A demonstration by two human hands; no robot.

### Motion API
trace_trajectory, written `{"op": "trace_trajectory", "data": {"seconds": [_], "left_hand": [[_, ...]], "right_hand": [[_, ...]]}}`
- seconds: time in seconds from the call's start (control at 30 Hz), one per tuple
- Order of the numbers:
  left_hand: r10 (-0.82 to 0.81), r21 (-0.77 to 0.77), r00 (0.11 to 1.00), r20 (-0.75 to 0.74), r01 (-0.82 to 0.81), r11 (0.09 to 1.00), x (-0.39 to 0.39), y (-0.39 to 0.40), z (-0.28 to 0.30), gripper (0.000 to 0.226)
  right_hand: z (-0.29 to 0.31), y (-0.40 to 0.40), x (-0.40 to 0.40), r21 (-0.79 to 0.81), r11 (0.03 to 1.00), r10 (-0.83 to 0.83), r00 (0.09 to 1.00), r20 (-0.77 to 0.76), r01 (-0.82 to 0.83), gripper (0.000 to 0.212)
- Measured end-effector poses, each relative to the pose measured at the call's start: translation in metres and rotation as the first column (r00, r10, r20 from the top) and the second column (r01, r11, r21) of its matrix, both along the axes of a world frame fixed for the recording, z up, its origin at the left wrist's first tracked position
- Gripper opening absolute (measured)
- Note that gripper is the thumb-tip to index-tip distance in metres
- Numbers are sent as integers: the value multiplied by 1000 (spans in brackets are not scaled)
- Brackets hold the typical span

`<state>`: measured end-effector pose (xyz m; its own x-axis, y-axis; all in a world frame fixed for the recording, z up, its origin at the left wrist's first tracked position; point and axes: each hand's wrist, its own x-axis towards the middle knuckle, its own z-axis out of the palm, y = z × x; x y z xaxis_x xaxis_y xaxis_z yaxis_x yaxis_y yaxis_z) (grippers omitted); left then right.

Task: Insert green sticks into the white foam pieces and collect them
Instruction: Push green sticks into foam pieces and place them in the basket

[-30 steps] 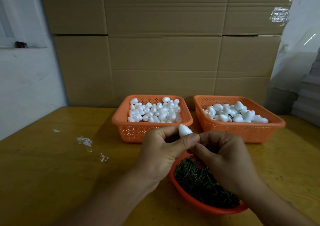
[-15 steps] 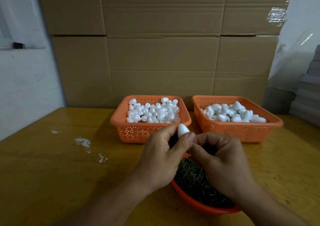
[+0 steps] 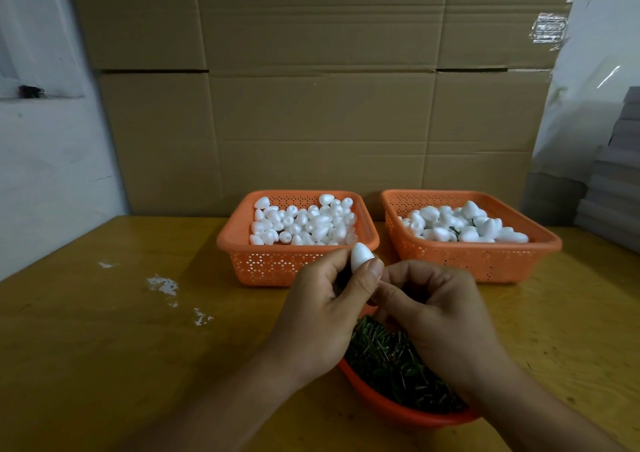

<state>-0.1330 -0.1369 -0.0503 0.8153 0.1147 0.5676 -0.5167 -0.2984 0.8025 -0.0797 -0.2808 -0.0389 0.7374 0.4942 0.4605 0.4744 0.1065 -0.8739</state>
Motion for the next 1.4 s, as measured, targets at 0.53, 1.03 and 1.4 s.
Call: {"op": "trace_trajectory", "data": {"seconds": [0.53,1.03,1.4], "left_hand": [[80,92,994,-79,-72,993,4,3,-12,36],[88,101,992,-86,-80,992,5,5,-13,33],[207,152,977,-55,-197,969,6,10,-6,49]], "right_hand": [[7,-49,158,-323,556,-653,643,401,766,13],[21,-35,191,-507,385,-686,607,402,771,27],[27,-29,79,-309,820,-395,867,304,482,16]]}}
